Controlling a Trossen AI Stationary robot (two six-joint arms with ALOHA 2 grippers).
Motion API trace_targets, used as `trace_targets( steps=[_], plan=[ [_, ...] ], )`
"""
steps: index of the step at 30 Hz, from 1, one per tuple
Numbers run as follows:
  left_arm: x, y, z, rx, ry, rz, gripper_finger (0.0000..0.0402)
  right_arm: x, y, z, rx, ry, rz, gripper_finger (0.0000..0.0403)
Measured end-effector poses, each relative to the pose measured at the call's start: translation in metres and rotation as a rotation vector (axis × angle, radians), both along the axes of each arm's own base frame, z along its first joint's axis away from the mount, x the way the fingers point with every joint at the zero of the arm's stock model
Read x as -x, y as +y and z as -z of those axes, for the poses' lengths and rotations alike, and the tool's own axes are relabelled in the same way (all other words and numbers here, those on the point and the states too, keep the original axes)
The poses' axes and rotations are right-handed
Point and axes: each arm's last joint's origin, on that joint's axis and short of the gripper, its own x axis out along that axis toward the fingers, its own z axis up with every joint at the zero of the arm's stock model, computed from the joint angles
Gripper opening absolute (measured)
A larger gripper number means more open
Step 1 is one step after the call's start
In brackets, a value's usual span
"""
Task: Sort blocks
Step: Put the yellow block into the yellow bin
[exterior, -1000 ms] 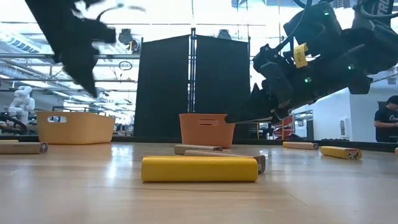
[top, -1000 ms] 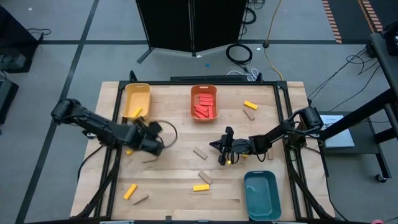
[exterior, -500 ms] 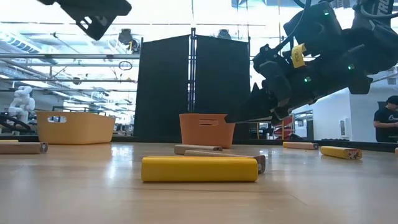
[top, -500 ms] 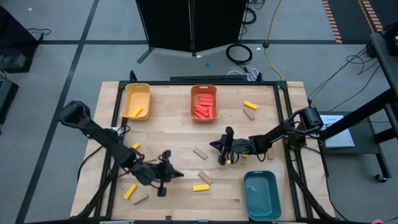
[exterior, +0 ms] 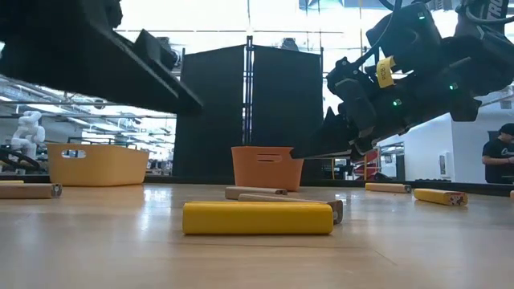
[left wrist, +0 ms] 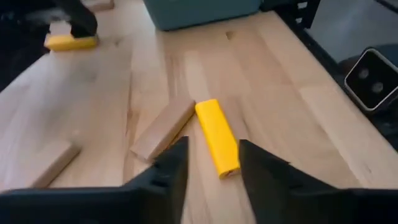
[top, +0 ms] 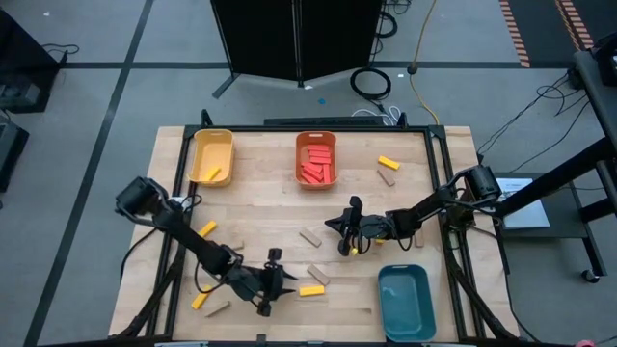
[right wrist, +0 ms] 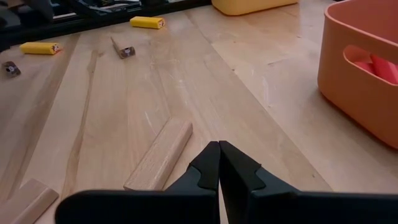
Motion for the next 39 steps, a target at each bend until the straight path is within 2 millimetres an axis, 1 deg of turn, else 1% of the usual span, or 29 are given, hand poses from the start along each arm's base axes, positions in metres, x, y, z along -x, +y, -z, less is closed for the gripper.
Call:
trace_targets(
  steps=[3, 6, 9, 12, 21, 23, 25, 28, 35, 39],
  plan=[
    [-0.002, -0.002, -0.002, 0.026, -0.037, 0.001, 0.0194, 0.000, 0.000, 0.000, 0.000, 0.000, 0.000, 0.0000],
    [-0.004, -0.003, -0.004, 0.044, -0.059, 0.000, 0.0238, 0.000, 0.000, 0.000, 0.001, 0.001, 0.000, 0.0000],
    [-0.004, -0.003, -0.006, 0.117, -0.066, -0.031, 0.0272, 0.000, 0.000, 0.000, 0.000, 0.001, 0.000, 0.0000],
    [-0.007, -0.004, 0.001, 0.167, -0.066, -0.060, 0.0291, 0.000, 0.000, 0.000, 0.000, 0.001, 0.000, 0.0000],
    [-0.020, -0.009, 0.043, 0.175, -0.081, -0.074, 0.0297, 0.000, 0.000, 0.000, 0.000, 0.000, 0.001, 0.0000],
    [-0.023, -0.009, 0.048, 0.164, -0.074, -0.075, 0.0297, 0.000, 0.000, 0.000, 0.001, 0.000, 0.000, 0.0000],
    [-0.025, -0.008, 0.049, 0.129, -0.079, -0.063, 0.0297, 0.000, 0.000, 0.000, 0.001, 0.003, 0.000, 0.0000],
    [-0.028, -0.006, 0.049, 0.125, -0.078, -0.072, 0.0297, 0.000, 0.000, 0.001, 0.002, 0.007, 0.000, 0.0000],
    [-0.026, 0.002, 0.060, 0.071, 0.041, -0.073, 0.0297, 0.000, 0.000, 0.001, 0.005, 0.009, 0.000, 0.0000],
    [-0.027, 0.006, 0.062, 0.094, 0.070, -0.101, 0.0297, 0.000, 0.000, 0.001, 0.003, 0.008, 0.001, 0.0000]
  ],
)
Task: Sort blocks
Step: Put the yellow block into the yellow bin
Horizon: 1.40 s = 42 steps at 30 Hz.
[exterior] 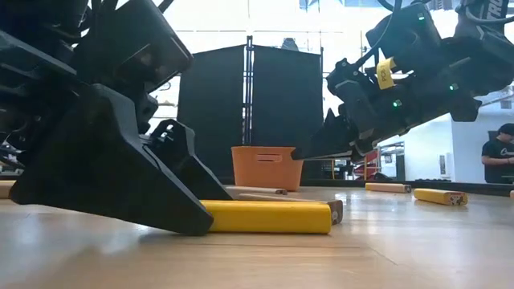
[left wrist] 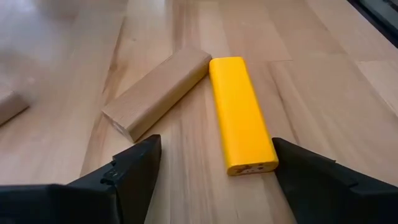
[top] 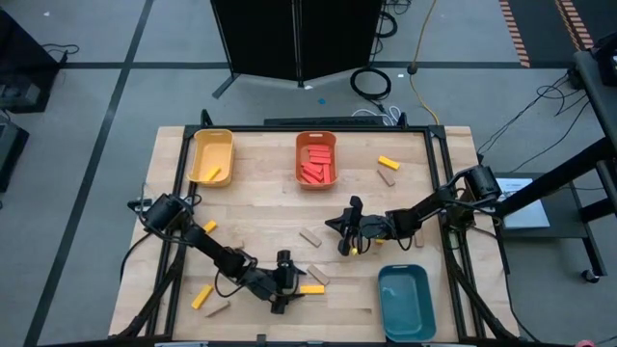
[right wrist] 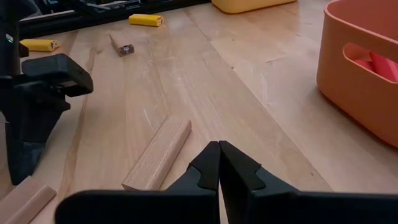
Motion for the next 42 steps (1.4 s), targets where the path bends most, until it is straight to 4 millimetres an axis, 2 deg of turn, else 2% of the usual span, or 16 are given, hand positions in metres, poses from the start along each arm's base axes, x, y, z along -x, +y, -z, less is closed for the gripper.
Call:
trace_targets(
  steps=[7, 21, 26, 29, 33, 39, 42],
  plan=[
    [0.000, 0.001, 0.001, -0.004, 0.008, 0.000, 0.0281, 0.000, 0.000, 0.000, 0.000, 0.000, 0.000, 0.0000],
    [0.000, 0.002, 0.001, -0.003, 0.022, 0.008, 0.0137, 0.000, 0.000, 0.000, 0.000, 0.000, 0.000, 0.0000],
    [0.000, 0.002, 0.000, -0.005, 0.020, 0.011, 0.0101, 0.000, 0.000, 0.000, -0.001, 0.000, 0.000, 0.0000],
    [0.000, 0.002, -0.004, -0.027, 0.015, 0.035, 0.0092, 0.000, 0.000, 0.000, -0.001, 0.000, 0.000, 0.0000],
    [0.002, 0.003, -0.020, -0.054, -0.015, 0.061, 0.0090, 0.000, 0.000, 0.000, -0.001, 0.000, 0.000, 0.0000],
    [0.011, 0.009, -0.064, -0.103, -0.036, 0.083, 0.0089, 0.000, 0.000, 0.001, 0.001, 0.008, 0.000, 0.0000],
    [0.023, 0.020, -0.089, -0.195, -0.017, 0.013, 0.0088, 0.000, 0.000, 0.001, 0.001, 0.010, 0.000, 0.0000]
  ],
)
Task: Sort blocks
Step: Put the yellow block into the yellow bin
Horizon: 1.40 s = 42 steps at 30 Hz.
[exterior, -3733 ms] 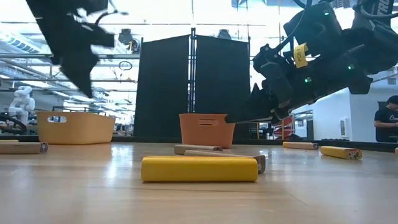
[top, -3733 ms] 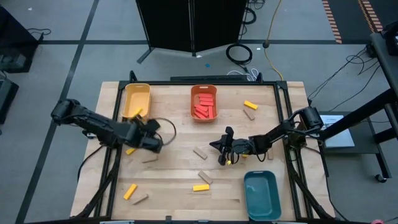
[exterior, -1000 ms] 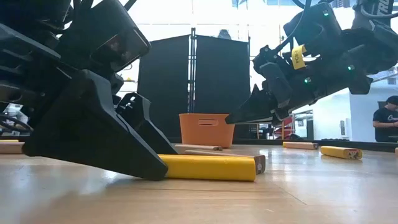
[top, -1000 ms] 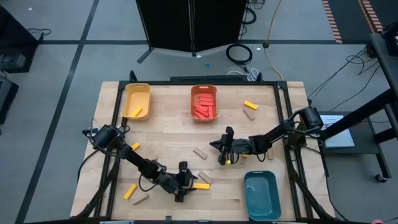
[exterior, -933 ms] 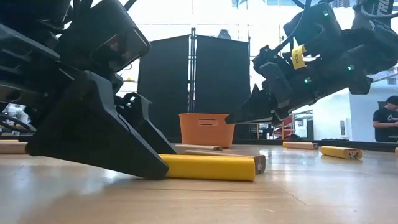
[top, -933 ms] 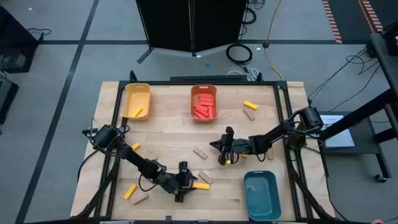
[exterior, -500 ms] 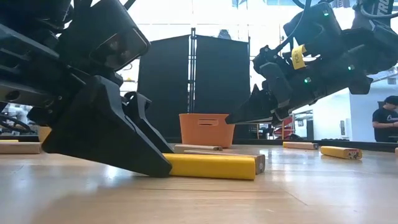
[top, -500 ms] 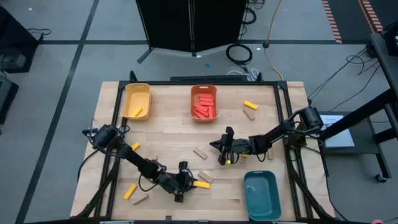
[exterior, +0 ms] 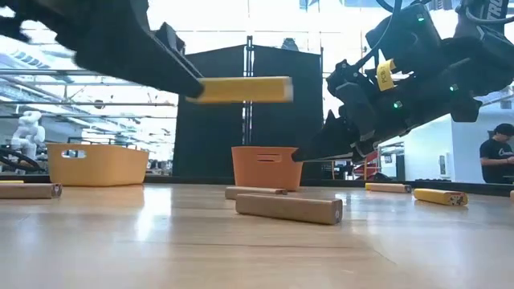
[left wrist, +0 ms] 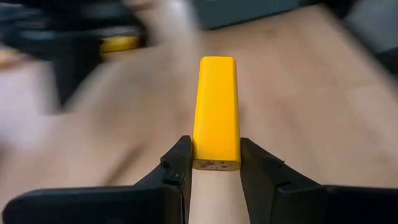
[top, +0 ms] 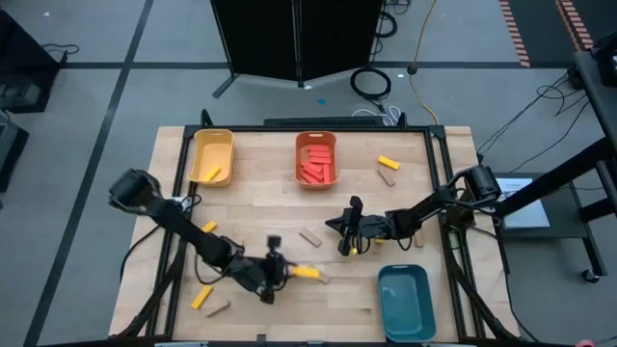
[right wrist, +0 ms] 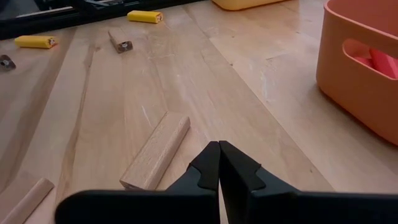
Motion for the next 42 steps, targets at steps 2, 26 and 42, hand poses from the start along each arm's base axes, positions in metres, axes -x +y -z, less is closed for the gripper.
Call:
trace_targets(
  steps=[2, 26, 42],
  plan=[
    [0.011, 0.011, -0.012, -0.093, 0.028, -0.083, 0.0088, 0.000, 0.000, 0.000, 0.000, 0.001, 0.000, 0.0000],
    [0.141, 0.180, -0.097, -0.637, 0.489, -0.772, 0.0087, 0.000, -0.004, -0.003, 0.045, -0.043, 0.167, 0.0000],
    [0.149, 0.244, -0.081, -0.254, 0.809, -0.925, 0.0087, 0.001, -0.009, -0.007, 0.019, -0.132, 0.351, 0.0000]
  ],
)
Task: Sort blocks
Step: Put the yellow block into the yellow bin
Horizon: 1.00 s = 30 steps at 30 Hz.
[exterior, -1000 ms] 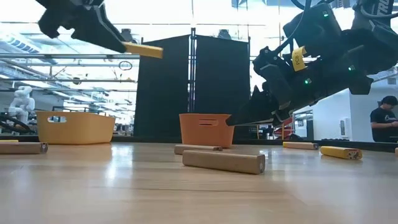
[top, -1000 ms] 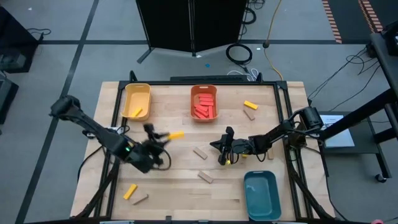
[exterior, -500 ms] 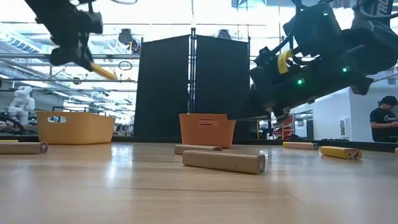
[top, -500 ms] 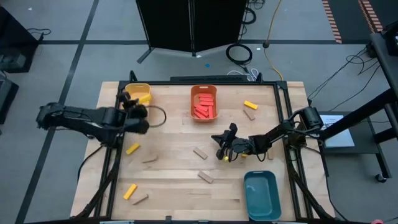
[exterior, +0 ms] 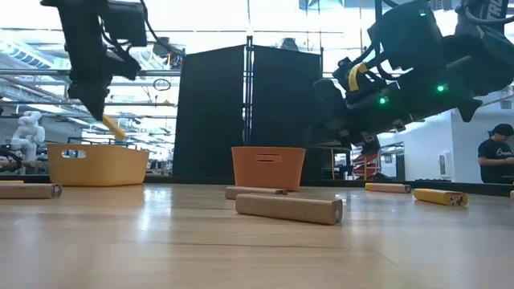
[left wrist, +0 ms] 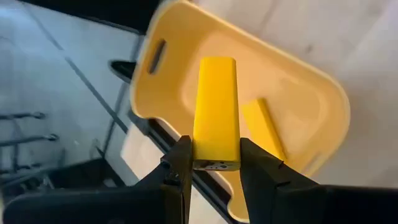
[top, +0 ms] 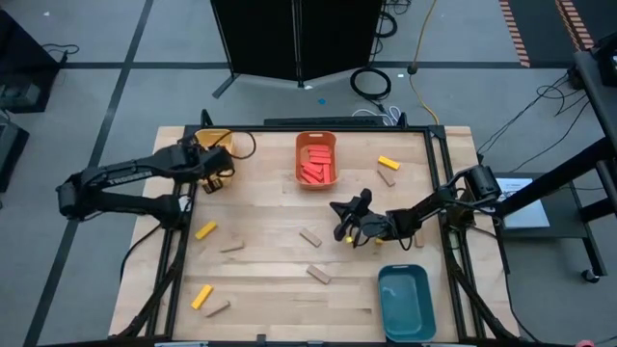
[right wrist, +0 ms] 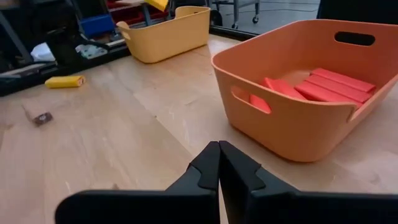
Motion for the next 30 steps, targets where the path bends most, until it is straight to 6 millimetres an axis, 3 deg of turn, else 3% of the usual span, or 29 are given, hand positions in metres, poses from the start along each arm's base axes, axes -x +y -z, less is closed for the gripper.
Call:
trace_targets(
  steps=[11, 18, 24, 30],
  plan=[
    [-0.005, 0.031, 0.022, 0.112, 0.130, -0.121, 0.0095, 0.000, 0.001, 0.001, 0.007, 0.014, -0.010, 0.0000],
    [-0.012, 0.034, 0.032, 0.147, 0.202, -0.071, 0.0164, 0.000, 0.001, 0.001, 0.017, 0.026, -0.012, 0.0000],
    [-0.011, 0.032, 0.028, 0.136, 0.246, -0.067, 0.0230, 0.001, 0.000, 0.001, 0.036, 0.036, -0.010, 0.0000],
    [-0.009, 0.027, 0.014, 0.194, 0.246, -0.099, 0.0243, 0.001, 0.000, 0.001, 0.036, 0.036, -0.009, 0.0000]
  ],
)
